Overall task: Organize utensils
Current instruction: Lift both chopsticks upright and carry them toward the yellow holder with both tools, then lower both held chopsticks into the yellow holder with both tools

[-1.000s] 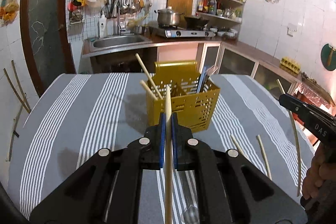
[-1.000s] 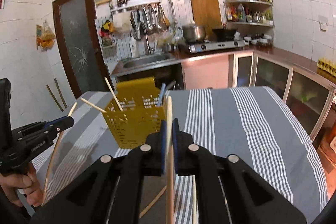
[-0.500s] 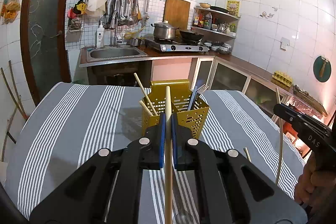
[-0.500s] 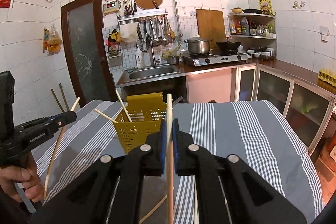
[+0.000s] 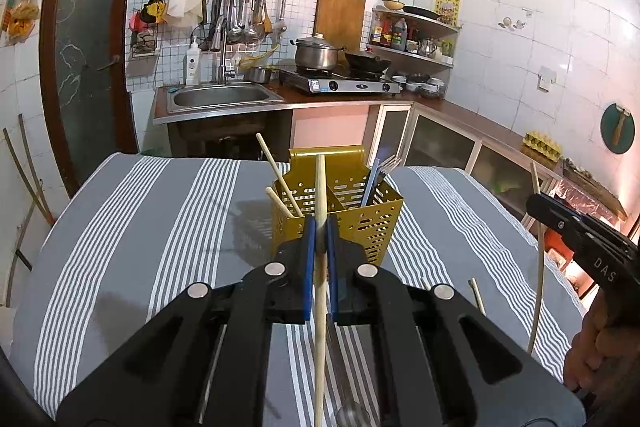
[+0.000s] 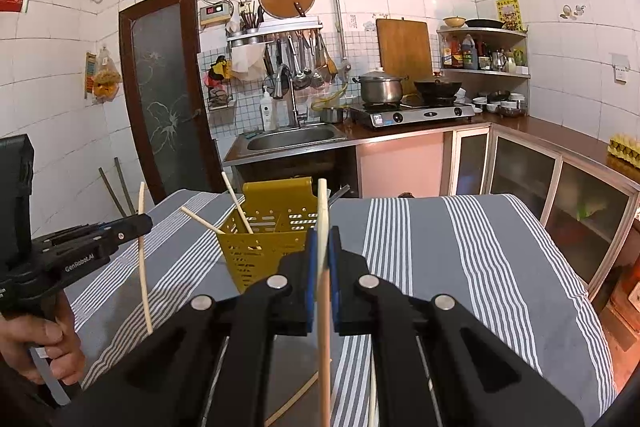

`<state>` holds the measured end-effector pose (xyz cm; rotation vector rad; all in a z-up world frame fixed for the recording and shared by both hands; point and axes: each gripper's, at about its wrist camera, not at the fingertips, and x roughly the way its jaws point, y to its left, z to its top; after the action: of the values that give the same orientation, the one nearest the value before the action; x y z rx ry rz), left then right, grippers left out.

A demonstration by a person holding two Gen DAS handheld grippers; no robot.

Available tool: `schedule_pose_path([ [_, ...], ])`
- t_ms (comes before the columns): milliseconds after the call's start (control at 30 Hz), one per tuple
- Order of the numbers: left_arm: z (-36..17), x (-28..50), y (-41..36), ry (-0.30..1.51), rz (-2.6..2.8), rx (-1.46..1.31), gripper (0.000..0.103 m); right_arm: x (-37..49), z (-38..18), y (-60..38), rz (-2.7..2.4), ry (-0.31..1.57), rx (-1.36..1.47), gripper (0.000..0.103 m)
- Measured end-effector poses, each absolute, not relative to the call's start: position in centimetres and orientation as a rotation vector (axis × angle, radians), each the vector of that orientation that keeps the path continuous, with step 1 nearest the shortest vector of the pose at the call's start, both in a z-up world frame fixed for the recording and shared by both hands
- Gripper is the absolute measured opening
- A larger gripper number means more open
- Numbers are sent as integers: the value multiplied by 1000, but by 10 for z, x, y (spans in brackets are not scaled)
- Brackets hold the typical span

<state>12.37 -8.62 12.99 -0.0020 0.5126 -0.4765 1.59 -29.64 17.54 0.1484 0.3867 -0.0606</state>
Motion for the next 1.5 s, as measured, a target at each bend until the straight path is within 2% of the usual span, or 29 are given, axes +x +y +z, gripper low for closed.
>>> schedule_pose_path([
  [367,144,132,-90,485,-467,14,5,27,191,-293,-35,350,142,6],
  [700,222,173,-107,364,-475,10,5,77,261,-287,55,146,153,6],
  [867,239,206,-122,332,-442,7,5,117,274,-283,57,80,149,6],
  [1167,233,254,-138,319,-429,-9,5,180,259,-277,30,58,111,6],
  [1500,198,279,-149,345,-414,9,5,212,228,-279,15,44,68,6],
])
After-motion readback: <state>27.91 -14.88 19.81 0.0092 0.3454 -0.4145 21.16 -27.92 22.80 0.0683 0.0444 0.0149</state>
